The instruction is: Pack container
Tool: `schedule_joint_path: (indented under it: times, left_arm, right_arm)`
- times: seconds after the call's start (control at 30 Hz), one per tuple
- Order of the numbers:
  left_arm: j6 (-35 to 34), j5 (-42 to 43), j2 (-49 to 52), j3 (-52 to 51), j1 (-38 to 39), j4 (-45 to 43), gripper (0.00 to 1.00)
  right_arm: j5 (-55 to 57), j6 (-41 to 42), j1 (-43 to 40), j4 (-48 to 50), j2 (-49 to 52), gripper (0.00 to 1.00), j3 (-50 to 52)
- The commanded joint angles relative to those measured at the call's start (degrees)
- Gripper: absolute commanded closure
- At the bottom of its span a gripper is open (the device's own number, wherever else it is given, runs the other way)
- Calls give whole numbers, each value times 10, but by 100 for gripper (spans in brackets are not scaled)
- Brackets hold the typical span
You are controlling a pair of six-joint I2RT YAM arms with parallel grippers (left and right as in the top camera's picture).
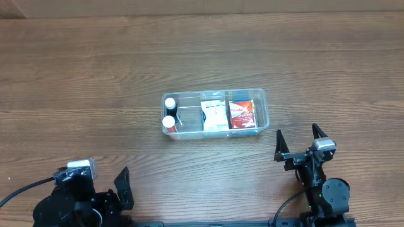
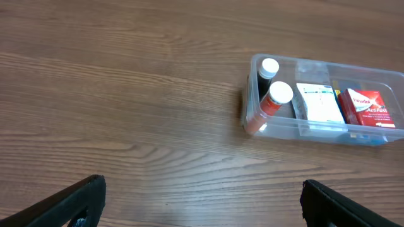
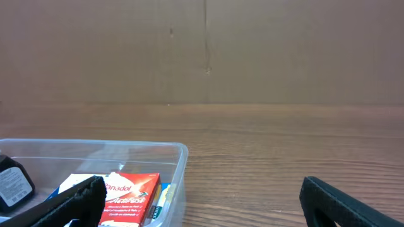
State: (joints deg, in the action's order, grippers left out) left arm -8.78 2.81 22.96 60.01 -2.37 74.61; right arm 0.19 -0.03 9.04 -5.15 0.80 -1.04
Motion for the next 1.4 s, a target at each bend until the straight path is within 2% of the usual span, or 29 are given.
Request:
schedule_joint_path:
  times: [0.0,0.43,0.63,0.7,0.77,0.87,0.97,1.07,1.37]
  left_arm:
    - [9,-4,-4,0,-2,-1,0]
    - [11,-2,-16,-22,-2,-20,0]
    - [11,26,-168,-316,-1,-263,0]
    - [14,31,-205,-407,13,-375,0]
    - [50,30,-228,-483,35,-508,0]
    - [113,25,-228,-549,39,-685,0]
    - [142,19,-228,-596,39,-788,0]
    - [144,15,-228,-598,39,-709,0]
    - [144,12,-227,-597,39,-706,0]
  right_arm:
    - [-3,-2,-2,3,-6,0,6]
    - [-3,-2,-2,3,-6,0,6]
    - [-3,-2,-2,3,-6,0,6]
    - [-3,-2,-2,3,-6,0,6]
    - [-3,-2,-2,3,-6,0,6]
    - [-3,-2,-2,3,-6,0,6]
    - [-3,-2,-2,3,-6,0,6]
    - [-3,-2,-2,3,-6,0,6]
    - [-3,-2,-2,3,-6,0,6]
